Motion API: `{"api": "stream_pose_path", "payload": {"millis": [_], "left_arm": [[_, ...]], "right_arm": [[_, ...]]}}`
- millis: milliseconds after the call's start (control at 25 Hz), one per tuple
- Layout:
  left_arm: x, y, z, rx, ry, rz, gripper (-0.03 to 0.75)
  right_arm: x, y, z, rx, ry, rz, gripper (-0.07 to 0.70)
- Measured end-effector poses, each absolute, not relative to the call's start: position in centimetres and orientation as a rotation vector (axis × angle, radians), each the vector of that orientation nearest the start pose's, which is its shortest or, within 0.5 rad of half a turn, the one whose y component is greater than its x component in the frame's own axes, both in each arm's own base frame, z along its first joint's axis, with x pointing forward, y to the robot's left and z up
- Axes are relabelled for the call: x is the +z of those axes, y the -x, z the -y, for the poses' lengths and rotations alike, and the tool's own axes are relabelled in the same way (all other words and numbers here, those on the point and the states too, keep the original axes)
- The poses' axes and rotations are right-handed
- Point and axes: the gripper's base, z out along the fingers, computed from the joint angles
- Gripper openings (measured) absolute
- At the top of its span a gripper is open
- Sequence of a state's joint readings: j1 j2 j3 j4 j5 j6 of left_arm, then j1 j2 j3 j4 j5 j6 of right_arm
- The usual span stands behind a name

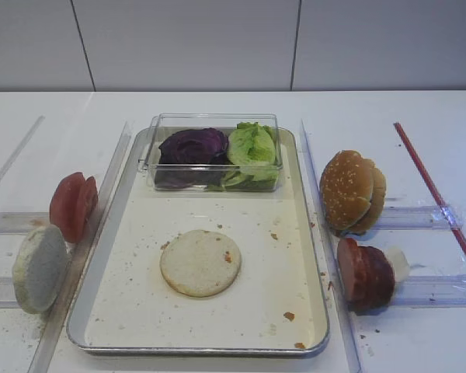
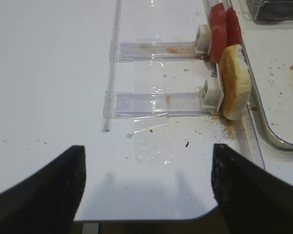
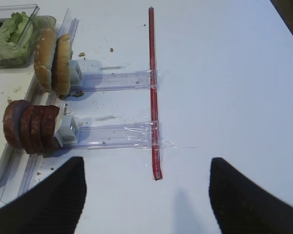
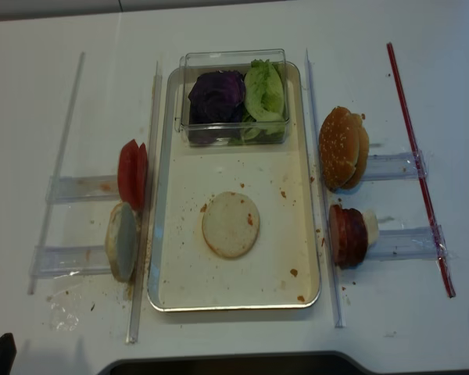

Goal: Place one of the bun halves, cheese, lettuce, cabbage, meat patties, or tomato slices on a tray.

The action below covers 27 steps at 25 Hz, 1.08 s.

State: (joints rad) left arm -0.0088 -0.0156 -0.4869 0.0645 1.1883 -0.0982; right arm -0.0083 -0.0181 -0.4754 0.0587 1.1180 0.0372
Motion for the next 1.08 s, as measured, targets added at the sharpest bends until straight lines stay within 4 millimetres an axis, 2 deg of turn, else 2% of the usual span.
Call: {"api": "stream_pose_path", "payload": {"millis": [1080], "left_arm": [[26.37,1.17,-0.56,0.017,0.105,-2.165,0.491]], "right_arm": [[26.59,0.74,-0.49,0.088,-0.043,-2.107,0.526]]}}
